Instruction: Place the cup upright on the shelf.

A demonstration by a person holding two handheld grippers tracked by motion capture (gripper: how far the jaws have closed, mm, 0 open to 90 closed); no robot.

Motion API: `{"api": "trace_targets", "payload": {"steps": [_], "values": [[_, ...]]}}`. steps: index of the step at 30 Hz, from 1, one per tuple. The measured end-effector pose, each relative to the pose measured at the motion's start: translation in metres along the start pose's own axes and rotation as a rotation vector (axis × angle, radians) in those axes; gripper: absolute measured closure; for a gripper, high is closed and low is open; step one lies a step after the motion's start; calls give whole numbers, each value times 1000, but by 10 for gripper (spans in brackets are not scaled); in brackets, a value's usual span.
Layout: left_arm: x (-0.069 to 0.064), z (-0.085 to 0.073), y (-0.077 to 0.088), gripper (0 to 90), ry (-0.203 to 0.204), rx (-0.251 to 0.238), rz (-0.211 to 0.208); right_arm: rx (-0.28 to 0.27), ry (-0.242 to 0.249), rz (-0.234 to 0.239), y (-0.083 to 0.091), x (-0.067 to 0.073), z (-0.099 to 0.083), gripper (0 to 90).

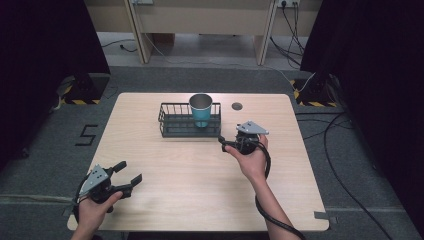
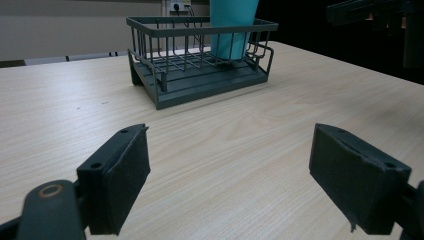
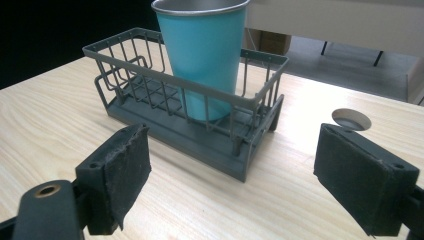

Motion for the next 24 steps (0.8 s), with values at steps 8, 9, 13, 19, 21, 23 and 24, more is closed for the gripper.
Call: {"api": "trace_targets", "payload": {"steps": [8, 9, 13, 19, 21, 23, 24], "values": [[0, 0, -1, 157, 0, 0, 0, 4, 6, -14, 21, -5, -9, 157], [0, 0, -1, 157, -1, -1, 0, 4, 8, -16, 24, -6, -10, 157], [-1, 0, -1, 157, 0, -1, 1, 1, 0, -29, 35, -9, -14, 157], [-1, 0, -1, 157, 0, 1, 0, -3, -9, -43, 53, -11, -24, 157], [-1, 0, -1, 157, 1, 1, 0, -6, -15, -52, 59, -12, -28, 157], [-1, 0, -1, 157, 1, 1, 1, -4, -18, -57, 66, -13, -32, 158], [-1, 0, -1, 157, 0, 1, 1, -4, -23, -62, 69, -14, -35, 158]]}}
Point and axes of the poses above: each handheld gripper's, and its own axes: y roughly backward along the jaws, z roughly out of its top, x roughly to its left, the point moved 6 cm from there along -y, roughly forward along the jaws, and after that the axes turned 12 degrees about -x, right-handed, at the moved point
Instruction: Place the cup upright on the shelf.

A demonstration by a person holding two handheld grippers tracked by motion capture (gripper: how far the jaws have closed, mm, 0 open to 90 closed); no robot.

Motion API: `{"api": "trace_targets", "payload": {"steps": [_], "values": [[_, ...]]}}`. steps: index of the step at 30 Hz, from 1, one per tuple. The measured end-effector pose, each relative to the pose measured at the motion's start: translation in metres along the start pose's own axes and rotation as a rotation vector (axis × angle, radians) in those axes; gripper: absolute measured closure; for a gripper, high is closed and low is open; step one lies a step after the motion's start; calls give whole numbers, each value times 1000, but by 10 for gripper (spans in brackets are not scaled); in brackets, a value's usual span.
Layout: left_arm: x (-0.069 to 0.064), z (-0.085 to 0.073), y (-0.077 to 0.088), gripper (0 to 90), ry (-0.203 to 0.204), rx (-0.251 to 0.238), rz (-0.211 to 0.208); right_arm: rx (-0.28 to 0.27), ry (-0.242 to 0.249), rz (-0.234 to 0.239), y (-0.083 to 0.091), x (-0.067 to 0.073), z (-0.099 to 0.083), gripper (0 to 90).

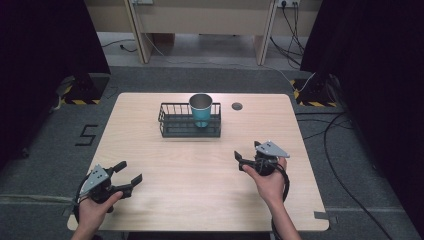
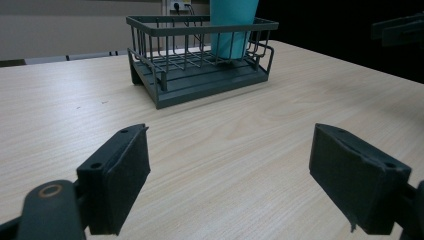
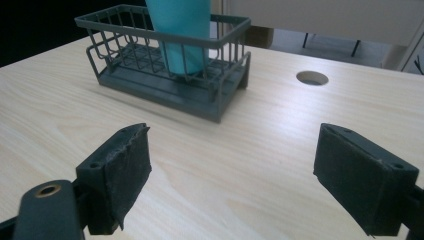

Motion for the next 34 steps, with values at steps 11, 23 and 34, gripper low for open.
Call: {"api": "trace_targets", "payload": {"steps": [11, 23, 34], "values": [[0, 0, 0, 156, -1, 3, 0, -21, -7, -33, 38, -9, -25, 161], [0, 0, 0, 156, -1, 3, -1, -39, -2, -59, 56, -12, -47, 162], [-1, 0, -1, 157, -4, 3, -9, -38, -4, -52, 55, -8, -55, 162]]}}
Point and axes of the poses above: each handheld gripper's, and its own axes: y roughly backward along the jaws, z roughly out of its top, x roughly to its left, the point moved 6 cm from there along -y, roughly forward along the jaws, and after that the axes turned 12 degrees about -x, right-handed, at the moved point
